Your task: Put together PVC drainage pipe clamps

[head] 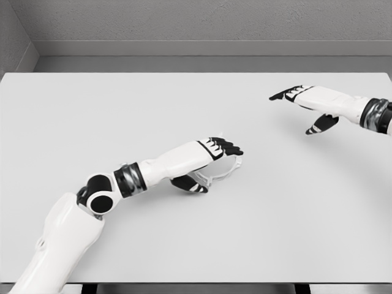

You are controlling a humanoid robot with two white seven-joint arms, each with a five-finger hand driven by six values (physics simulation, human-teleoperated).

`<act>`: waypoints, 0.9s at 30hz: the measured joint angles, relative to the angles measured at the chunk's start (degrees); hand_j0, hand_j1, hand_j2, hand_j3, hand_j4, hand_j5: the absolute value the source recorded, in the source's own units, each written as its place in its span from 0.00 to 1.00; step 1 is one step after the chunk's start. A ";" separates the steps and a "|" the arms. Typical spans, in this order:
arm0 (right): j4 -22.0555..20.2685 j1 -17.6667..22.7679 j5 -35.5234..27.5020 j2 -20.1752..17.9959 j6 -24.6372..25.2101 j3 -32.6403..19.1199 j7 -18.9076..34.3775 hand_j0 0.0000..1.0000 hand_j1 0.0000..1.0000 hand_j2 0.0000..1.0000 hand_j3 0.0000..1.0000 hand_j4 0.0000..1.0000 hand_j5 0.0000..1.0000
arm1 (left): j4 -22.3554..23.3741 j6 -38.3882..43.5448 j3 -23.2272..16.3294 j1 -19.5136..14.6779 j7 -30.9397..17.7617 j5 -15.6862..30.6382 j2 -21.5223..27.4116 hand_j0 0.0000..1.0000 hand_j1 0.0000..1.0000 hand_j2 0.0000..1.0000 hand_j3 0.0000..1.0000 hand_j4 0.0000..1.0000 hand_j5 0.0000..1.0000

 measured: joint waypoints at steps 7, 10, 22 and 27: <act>-0.01 0.09 0.00 -0.06 0.00 -0.01 0.00 1.00 1.00 1.00 1.00 1.00 1.00 | 1.26 0.00 -0.16 -0.70 0.00 -0.26 -0.88 1.00 1.00 1.00 1.00 1.00 1.00; -0.01 0.09 0.00 -0.08 0.00 -0.05 0.00 1.00 1.00 1.00 1.00 1.00 1.00 | 1.75 0.00 -0.17 -0.70 0.00 -0.30 -0.95 1.00 1.00 1.00 1.00 1.00 1.00; -0.01 0.09 0.00 -0.09 -0.01 -0.09 0.00 1.00 1.00 1.00 1.00 1.00 1.00 | 3.47 0.00 -0.51 -1.23 0.08 -0.31 -1.46 1.00 1.00 1.00 1.00 1.00 1.00; -0.01 0.09 0.00 -0.09 0.00 -0.09 0.00 1.00 1.00 1.00 1.00 1.00 1.00 | 4.01 0.00 -0.53 -1.67 0.08 -0.35 -1.71 1.00 1.00 1.00 1.00 1.00 1.00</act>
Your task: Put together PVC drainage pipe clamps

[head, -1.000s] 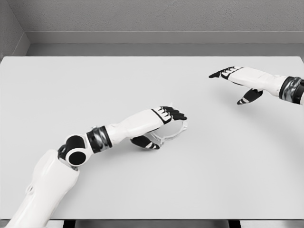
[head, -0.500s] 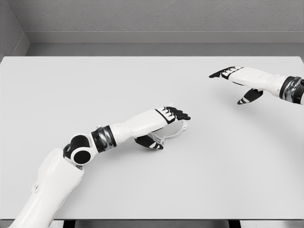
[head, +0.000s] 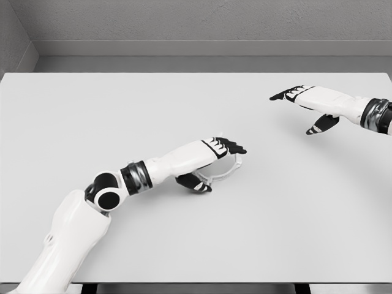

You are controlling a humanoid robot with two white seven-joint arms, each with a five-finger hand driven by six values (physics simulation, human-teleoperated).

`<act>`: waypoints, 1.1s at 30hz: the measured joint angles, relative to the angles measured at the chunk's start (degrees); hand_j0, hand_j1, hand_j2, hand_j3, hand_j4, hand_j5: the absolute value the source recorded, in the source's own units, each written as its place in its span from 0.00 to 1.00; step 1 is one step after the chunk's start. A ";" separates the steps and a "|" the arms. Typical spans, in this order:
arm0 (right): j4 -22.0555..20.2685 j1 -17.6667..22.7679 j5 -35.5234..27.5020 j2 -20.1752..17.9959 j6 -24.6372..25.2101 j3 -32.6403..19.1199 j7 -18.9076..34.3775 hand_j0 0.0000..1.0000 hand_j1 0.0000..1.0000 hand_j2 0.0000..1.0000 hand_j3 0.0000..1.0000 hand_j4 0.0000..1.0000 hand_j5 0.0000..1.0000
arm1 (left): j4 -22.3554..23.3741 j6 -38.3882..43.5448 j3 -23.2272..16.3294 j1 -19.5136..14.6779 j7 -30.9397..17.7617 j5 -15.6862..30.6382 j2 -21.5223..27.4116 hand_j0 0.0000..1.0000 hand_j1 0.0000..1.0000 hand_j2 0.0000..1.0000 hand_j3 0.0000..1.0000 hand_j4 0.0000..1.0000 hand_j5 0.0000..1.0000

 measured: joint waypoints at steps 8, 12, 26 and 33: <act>0.00 0.00 0.00 0.00 0.00 0.00 0.00 1.00 1.00 1.00 1.00 1.00 1.00 | 0.34 0.00 0.04 0.00 0.01 -0.05 -0.06 1.00 1.00 1.00 1.00 1.00 1.00; 0.00 0.00 0.00 0.00 0.00 -0.01 0.00 1.00 1.00 1.00 1.00 1.00 1.00 | 0.42 0.00 0.04 -0.26 0.00 -0.04 -0.07 1.00 1.00 1.00 1.00 1.00 1.00; 0.02 0.00 0.00 0.00 0.00 -0.09 0.00 1.00 1.00 1.00 1.00 1.00 1.00 | -1.59 -0.02 0.41 2.28 0.00 0.35 -0.12 1.00 1.00 1.00 1.00 1.00 1.00; 0.02 0.00 0.00 -0.06 0.00 -0.09 0.00 1.00 1.00 1.00 1.00 1.00 1.00 | -4.82 0.00 1.45 2.64 0.01 1.47 3.21 1.00 1.00 1.00 1.00 1.00 1.00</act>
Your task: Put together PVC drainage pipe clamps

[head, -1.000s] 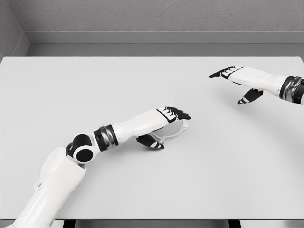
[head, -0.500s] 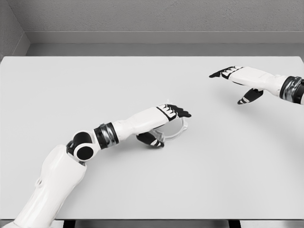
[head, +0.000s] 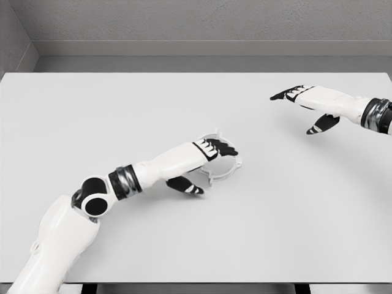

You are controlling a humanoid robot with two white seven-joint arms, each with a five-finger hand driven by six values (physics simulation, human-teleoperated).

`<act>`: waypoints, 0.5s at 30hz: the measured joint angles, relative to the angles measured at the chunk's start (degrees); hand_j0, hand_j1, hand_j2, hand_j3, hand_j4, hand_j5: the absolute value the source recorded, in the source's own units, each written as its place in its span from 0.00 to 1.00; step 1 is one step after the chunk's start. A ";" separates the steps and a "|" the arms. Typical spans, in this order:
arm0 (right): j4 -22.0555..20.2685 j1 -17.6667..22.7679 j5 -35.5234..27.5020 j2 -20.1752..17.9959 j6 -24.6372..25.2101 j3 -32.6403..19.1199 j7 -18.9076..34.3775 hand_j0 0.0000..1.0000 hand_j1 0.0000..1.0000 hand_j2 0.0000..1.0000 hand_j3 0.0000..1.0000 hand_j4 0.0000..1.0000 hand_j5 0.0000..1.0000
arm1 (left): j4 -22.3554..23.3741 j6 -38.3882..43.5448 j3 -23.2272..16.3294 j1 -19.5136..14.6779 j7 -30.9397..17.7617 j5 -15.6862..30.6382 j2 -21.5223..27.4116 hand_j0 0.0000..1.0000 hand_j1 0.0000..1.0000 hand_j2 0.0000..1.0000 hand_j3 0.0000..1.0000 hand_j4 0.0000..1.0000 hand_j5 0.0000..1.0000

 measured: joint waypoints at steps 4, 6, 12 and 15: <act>-0.01 0.00 0.00 -0.21 0.00 0.00 0.00 1.00 1.00 1.00 1.00 1.00 1.00 | 1.03 0.00 -0.22 -0.97 0.00 -0.18 -0.57 1.00 1.00 1.00 1.00 1.00 1.00; -0.05 0.00 0.00 -0.25 0.00 0.02 0.00 1.00 1.00 1.00 1.00 1.00 1.00 | 1.60 -0.01 -0.27 -1.14 0.00 -0.30 -1.10 1.00 1.00 1.00 1.00 1.00 1.00; -0.68 0.00 -0.01 -0.29 0.00 0.09 0.00 1.00 1.00 1.00 1.00 1.00 1.00 | 2.07 -0.01 1.76 -1.58 0.00 -0.11 -1.19 1.00 1.00 1.00 1.00 1.00 1.00; -0.76 0.00 -0.01 -0.29 0.00 0.14 0.00 1.00 1.00 1.00 1.00 1.00 1.00 | 2.16 0.00 2.27 -1.50 0.00 -0.22 -1.29 1.00 1.00 1.00 1.00 1.00 1.00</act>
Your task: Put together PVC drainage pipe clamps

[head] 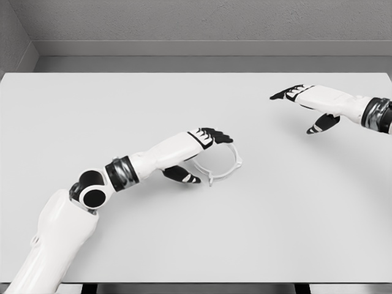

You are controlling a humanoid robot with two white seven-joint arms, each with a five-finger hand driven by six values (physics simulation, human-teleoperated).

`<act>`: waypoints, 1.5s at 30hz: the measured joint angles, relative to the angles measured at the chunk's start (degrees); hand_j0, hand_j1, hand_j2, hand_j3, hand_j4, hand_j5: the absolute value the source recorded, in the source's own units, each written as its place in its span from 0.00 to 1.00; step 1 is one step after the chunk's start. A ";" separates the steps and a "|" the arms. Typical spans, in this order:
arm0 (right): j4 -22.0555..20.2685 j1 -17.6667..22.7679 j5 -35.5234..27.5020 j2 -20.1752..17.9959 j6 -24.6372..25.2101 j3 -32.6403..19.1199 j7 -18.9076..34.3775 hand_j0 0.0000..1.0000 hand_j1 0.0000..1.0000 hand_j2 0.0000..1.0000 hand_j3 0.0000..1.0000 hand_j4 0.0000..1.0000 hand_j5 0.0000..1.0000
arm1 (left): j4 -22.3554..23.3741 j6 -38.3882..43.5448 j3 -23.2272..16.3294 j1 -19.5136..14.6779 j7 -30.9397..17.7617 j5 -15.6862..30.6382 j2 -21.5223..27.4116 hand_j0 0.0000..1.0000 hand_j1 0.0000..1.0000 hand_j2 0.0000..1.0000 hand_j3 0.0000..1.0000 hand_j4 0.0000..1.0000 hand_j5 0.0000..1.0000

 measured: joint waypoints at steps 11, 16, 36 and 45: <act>-0.05 0.00 0.00 0.00 0.00 0.03 0.00 1.00 1.00 1.00 1.00 1.00 1.00 | 2.29 -0.01 -4.09 -1.41 0.00 -0.27 -1.75 1.00 1.00 1.00 1.00 1.00 1.00; -0.08 0.00 0.00 0.00 0.00 0.03 0.00 1.00 1.00 1.00 1.00 1.00 1.00 | 2.87 0.00 -4.64 -1.58 -0.01 -0.32 -2.70 1.00 1.00 1.00 1.00 1.00 1.00; -0.05 0.00 0.00 -0.09 0.00 0.01 0.00 1.00 1.00 1.00 1.00 1.00 1.00 | 5.74 0.00 -4.76 -3.16 0.00 -0.34 -2.94 1.00 1.00 1.00 1.00 1.00 1.00; -0.06 0.00 0.00 -0.21 0.00 -0.05 0.00 1.00 1.00 1.00 1.00 1.00 1.00 | 6.62 -0.01 -4.86 -3.96 -0.01 -0.41 -3.54 1.00 1.00 1.00 1.00 1.00 1.00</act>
